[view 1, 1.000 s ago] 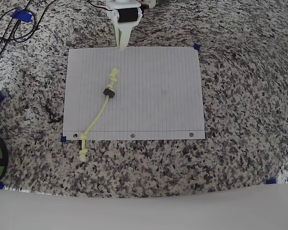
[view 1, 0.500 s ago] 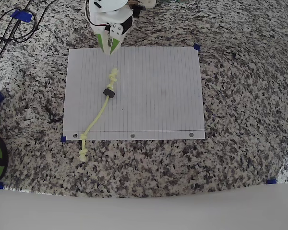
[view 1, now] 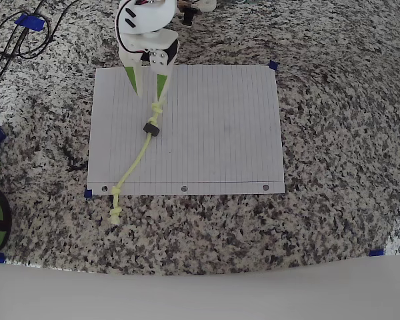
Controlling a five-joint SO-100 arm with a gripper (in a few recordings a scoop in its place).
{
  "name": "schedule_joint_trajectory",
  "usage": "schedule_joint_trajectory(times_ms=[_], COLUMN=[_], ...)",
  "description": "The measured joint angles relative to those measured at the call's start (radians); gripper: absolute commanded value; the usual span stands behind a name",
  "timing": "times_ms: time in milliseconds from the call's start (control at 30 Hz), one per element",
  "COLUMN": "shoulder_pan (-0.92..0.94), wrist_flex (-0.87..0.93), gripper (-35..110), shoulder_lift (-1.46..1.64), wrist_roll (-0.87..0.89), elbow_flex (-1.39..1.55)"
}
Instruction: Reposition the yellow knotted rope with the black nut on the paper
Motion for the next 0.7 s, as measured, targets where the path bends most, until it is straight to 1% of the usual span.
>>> schedule_joint_trajectory(times_ms=[233,700], shoulder_pan=[-0.032,-0.049], wrist_flex=[-0.118,-0.175], gripper=[38,37], shoulder_lift=[-0.107,-0.190], wrist_roll=[0.009,0.023], elbow_flex=[0.000,-0.002])
